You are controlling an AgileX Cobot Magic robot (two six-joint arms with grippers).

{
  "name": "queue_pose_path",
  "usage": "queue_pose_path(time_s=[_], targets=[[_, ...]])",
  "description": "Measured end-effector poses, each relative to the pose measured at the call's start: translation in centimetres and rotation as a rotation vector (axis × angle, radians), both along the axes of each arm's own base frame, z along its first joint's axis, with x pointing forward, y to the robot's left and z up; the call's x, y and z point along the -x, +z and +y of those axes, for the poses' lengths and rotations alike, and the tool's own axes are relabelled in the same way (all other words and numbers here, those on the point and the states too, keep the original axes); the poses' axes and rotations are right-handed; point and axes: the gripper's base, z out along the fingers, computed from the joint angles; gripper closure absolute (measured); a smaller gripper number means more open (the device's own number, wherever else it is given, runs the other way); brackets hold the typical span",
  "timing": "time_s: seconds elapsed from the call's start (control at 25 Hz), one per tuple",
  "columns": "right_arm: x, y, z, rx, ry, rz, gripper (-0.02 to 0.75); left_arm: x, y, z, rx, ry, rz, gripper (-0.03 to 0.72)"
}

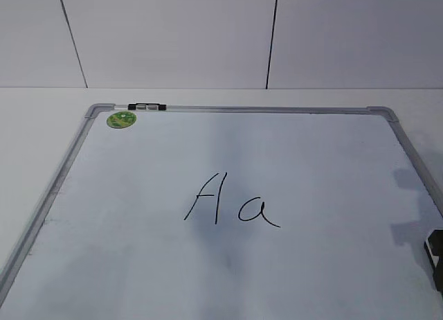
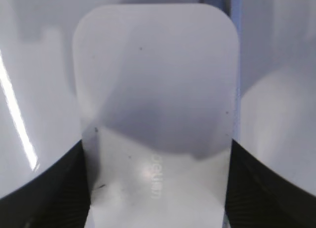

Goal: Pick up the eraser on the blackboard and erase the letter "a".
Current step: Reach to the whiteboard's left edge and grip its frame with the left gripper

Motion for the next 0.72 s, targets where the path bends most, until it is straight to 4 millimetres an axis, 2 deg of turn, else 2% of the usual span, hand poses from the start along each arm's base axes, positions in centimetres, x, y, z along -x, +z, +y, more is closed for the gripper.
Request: queue_pose_path(time_s=[0.72], targets=[[0.0,0.0,-0.06,0.007,0.006,0.0,0.203,0.01,0.0,-0.16,0.017,-0.011,0.001,0.317]])
